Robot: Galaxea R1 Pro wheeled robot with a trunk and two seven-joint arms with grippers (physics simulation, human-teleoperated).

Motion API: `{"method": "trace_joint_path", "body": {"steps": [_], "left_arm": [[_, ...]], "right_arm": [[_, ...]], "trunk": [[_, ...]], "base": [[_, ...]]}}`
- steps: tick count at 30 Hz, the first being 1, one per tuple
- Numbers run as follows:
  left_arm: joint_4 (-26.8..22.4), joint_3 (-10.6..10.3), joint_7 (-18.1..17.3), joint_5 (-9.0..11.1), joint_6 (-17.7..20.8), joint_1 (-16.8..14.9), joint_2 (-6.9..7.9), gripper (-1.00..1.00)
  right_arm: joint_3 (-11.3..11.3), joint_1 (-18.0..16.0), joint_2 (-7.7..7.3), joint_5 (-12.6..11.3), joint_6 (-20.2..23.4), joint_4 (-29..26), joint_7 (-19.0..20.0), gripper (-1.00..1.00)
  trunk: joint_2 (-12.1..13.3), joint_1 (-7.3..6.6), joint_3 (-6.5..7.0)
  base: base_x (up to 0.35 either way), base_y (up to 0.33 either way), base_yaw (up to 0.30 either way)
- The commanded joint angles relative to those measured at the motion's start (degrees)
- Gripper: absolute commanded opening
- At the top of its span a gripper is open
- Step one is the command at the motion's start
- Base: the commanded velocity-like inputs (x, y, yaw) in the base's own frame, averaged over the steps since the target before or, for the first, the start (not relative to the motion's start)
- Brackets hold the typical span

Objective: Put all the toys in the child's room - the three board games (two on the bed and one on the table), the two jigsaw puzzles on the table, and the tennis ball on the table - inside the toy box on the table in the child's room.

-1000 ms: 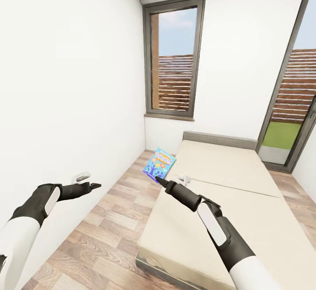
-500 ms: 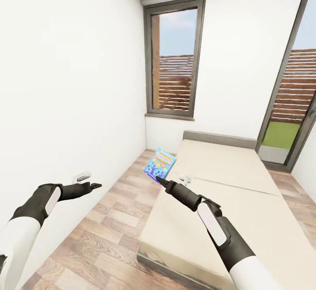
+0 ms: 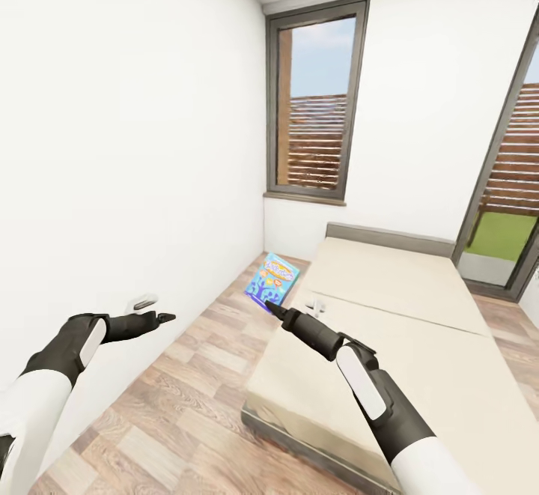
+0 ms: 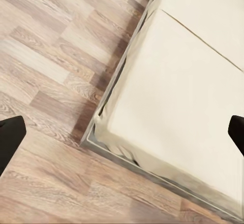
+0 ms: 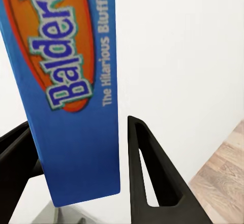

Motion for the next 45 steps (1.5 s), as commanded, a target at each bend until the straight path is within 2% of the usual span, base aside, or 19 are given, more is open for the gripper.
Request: {"method": "trace_joint_path", "body": {"steps": [1, 18, 35, 45], "left_arm": [[0.0, 0.2, 0.0, 0.3, 0.4, 0.0, -0.02, 1.0], [0.0, 0.2, -0.2, 0.1, 0.3, 0.0, -0.36, 1.0], [0.0, 0.2, -0.1, 0.1, 0.3, 0.0, -0.37, 1.0], [0.0, 0.2, -0.1, 0.1, 0.3, 0.0, -0.37, 1.0]], "right_arm": [[0.0, 0.0, 0.01, -0.6, 0.4, 0.0, 0.0, -1.0], [-0.1, 0.0, 0.11, -0.6, 0.4, 0.0, -0.7, -1.0], [0.0, 0.0, 0.62, -0.5, 0.4, 0.0, -0.9, -1.0], [0.0, 0.0, 0.56, -0.5, 0.3, 0.0, -0.9, -1.0]], "trunk": [[0.0, 0.0, -0.03], [0.0, 0.0, -0.03], [0.0, 0.0, -0.42], [0.0, 0.0, -0.65]], "base": [[-0.185, -0.166, 0.012], [-0.156, -0.204, 0.016], [-0.006, -0.036, 0.259], [0.0, -0.174, 0.174]]}}
